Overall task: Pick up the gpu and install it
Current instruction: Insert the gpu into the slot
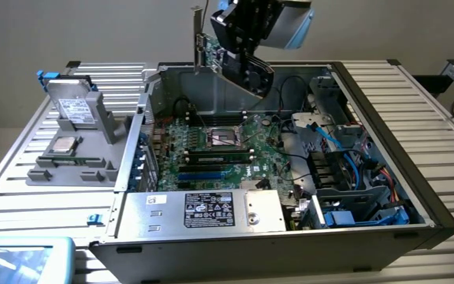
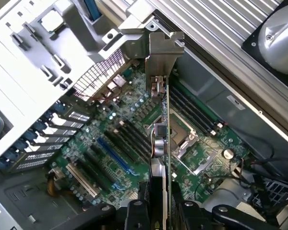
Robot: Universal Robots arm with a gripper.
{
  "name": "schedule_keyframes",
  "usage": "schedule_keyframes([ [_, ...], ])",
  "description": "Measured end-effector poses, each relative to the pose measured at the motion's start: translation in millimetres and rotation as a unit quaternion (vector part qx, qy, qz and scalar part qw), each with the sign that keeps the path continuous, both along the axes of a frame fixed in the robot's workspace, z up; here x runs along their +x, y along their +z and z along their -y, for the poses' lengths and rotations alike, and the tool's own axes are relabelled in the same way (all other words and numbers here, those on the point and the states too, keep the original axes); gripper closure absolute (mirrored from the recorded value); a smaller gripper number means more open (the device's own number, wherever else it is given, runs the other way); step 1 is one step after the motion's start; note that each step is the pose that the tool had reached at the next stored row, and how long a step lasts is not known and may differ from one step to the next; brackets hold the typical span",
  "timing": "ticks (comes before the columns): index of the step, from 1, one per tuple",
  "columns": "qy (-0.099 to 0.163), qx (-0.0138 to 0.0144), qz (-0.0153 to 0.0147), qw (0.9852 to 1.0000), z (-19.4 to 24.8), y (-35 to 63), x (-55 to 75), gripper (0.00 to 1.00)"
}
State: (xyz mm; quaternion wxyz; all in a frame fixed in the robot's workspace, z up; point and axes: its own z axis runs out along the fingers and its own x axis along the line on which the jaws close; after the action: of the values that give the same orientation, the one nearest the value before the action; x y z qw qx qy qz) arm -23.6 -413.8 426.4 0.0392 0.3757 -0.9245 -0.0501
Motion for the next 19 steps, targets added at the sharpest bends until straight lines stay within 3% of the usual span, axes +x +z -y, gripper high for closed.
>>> schedule_keyframes([
  [5, 0.046, 0.0000, 0.0000, 0.9989, 0.0, -0.9, 0.0, 0.72],
  [10, 0.091, 0.0000, 0.0000, 0.9959, 0.0, -1.6, 0.0, 0.72],
  [15, 0.136, -0.0001, 0.0006, 0.9907, 0.0, -2.1, 0.1, 0.72],
  [19, 0.173, -0.0001, 0.0009, 0.9850, 0.0, -2.7, 0.0, 0.72],
])
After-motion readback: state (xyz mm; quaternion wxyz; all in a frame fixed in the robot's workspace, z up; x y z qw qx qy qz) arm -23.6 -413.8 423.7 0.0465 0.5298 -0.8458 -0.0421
